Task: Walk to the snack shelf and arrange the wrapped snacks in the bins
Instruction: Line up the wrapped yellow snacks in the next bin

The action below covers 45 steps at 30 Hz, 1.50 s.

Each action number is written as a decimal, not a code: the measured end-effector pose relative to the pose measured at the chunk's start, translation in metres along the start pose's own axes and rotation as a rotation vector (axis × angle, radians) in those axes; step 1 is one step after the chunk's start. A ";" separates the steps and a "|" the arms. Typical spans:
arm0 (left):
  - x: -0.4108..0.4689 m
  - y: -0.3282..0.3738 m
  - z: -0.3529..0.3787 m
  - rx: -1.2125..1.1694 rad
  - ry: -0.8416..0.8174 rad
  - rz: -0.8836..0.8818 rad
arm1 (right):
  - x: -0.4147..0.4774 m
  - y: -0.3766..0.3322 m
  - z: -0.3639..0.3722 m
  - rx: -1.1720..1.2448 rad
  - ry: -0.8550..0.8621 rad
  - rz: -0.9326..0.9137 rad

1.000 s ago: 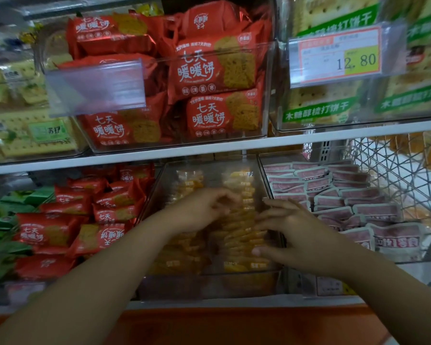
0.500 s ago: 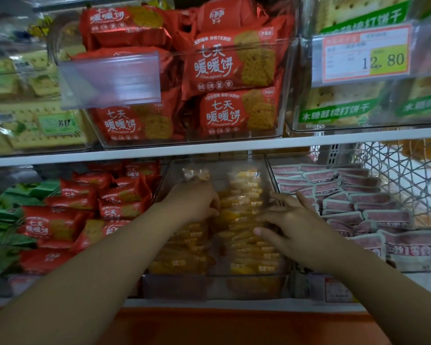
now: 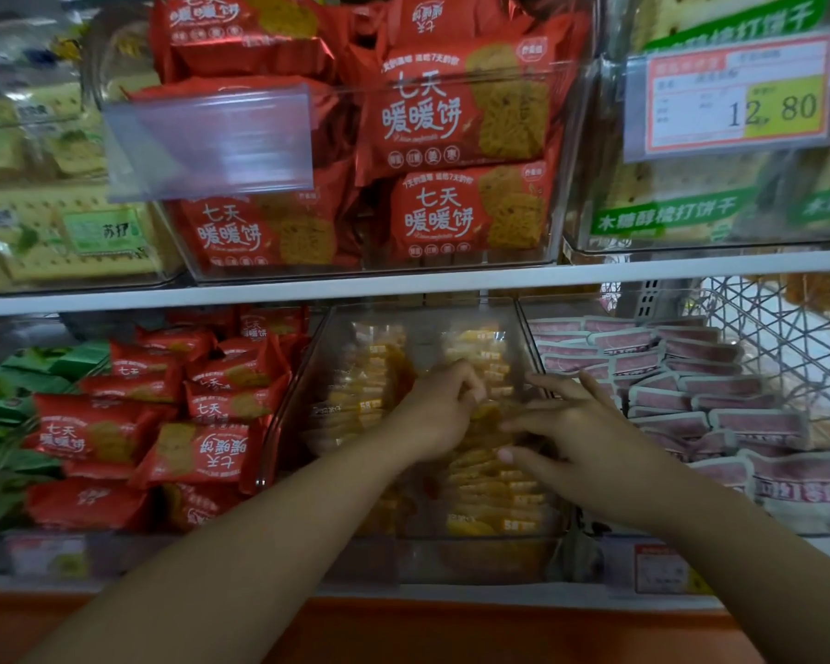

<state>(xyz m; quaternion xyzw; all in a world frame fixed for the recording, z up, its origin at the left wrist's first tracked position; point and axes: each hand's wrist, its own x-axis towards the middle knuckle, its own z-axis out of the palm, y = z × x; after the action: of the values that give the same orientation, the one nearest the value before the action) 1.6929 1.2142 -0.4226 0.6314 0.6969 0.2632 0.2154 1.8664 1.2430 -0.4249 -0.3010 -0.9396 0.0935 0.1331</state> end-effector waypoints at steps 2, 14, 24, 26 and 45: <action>0.002 0.000 0.003 -0.150 0.011 -0.082 | 0.001 0.002 -0.001 0.018 0.021 -0.001; -0.020 0.018 -0.006 -0.287 -0.033 -0.201 | 0.004 0.004 0.004 -0.002 0.105 0.035; -0.065 0.032 -0.007 -0.991 0.095 -0.380 | -0.025 -0.013 -0.004 0.008 -0.058 -0.117; -0.066 0.032 -0.002 -0.970 0.115 -0.408 | -0.027 -0.016 0.001 -0.066 -0.066 -0.130; -0.031 -0.006 -0.003 -0.423 0.085 -0.389 | -0.005 -0.013 -0.005 -0.110 -0.114 -0.053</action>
<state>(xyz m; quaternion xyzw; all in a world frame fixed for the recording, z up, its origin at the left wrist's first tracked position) 1.6901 1.1823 -0.4253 0.4157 0.7428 0.3825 0.3594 1.8653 1.2300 -0.4179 -0.2772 -0.9570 0.0552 0.0652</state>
